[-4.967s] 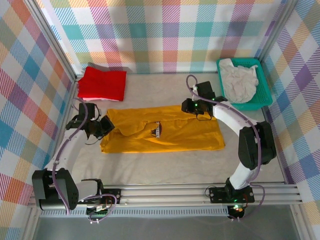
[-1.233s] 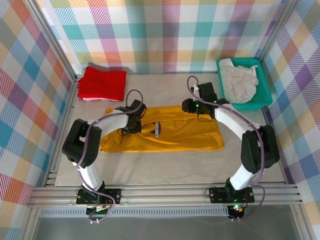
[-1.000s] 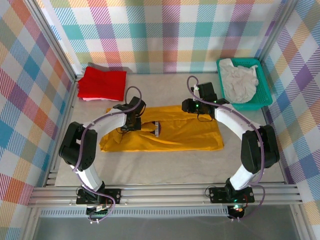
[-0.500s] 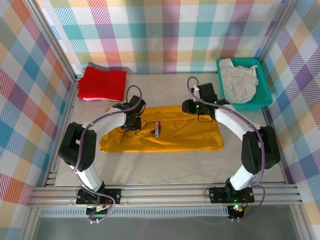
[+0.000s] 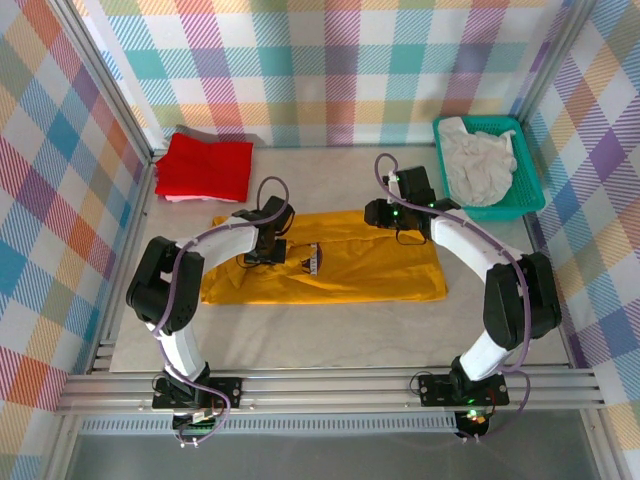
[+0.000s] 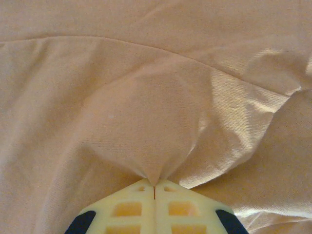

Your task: Fold and stack the t-shirts

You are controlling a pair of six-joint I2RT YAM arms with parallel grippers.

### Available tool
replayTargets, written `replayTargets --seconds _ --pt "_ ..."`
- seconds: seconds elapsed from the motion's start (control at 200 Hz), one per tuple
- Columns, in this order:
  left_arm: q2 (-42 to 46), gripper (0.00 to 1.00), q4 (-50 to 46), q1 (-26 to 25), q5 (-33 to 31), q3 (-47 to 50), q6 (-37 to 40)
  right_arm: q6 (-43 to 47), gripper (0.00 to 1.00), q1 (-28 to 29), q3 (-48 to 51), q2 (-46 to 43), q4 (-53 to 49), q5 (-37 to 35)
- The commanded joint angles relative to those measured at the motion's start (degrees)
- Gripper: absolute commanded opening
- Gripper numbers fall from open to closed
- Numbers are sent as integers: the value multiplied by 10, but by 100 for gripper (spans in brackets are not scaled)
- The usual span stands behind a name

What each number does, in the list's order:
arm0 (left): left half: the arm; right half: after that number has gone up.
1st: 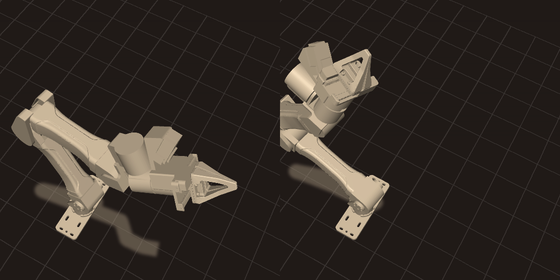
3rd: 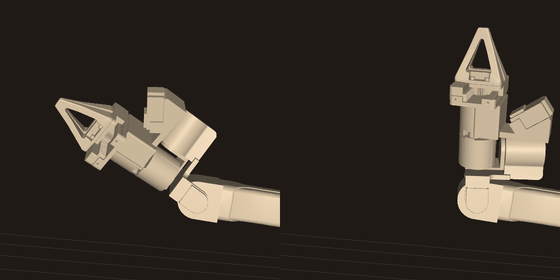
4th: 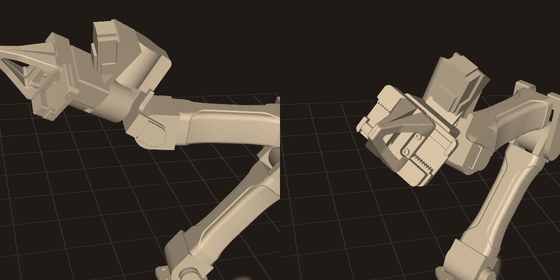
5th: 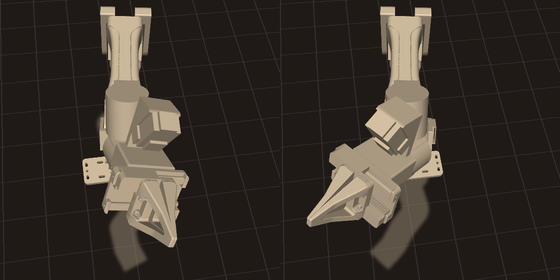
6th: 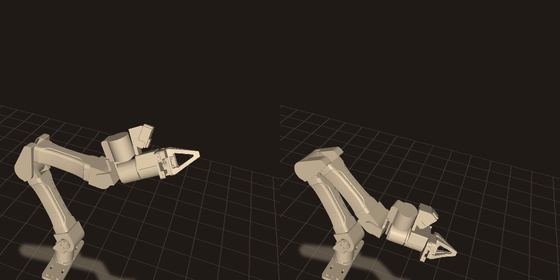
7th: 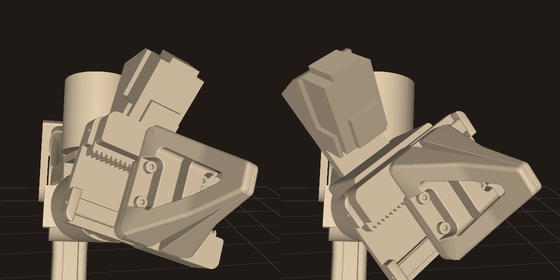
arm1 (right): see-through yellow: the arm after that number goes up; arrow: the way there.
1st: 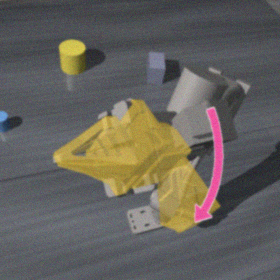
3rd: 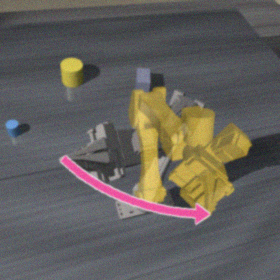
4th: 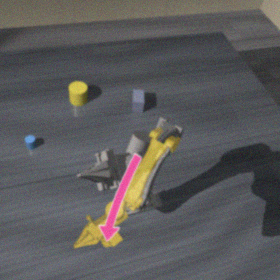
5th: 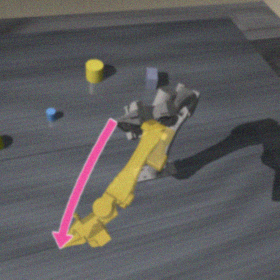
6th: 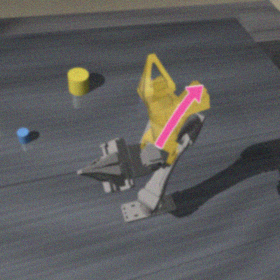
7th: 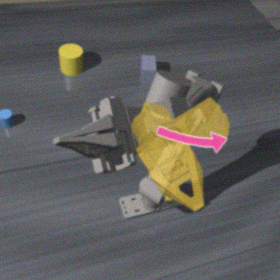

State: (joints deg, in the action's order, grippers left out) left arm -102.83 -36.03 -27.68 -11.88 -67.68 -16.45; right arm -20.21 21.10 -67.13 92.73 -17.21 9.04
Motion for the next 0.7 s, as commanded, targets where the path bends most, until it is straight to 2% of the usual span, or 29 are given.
replayTargets --seconds 0.0,0.24,0.635,0.695 --pt "25 0 -32 -3 -14 -18 4 11 36 3 3 -21 -4 -4" --pt "82 0 -77 -1 24 -47 21 12 36 3 7 -21 -1 -12" --pt "94 0 -154 4 121 -61 69 14 39 3 5 -21 -8 -17" --pt "98 5 -168 5 135 -69 78 13 39 3 3 -17 -10 -15"
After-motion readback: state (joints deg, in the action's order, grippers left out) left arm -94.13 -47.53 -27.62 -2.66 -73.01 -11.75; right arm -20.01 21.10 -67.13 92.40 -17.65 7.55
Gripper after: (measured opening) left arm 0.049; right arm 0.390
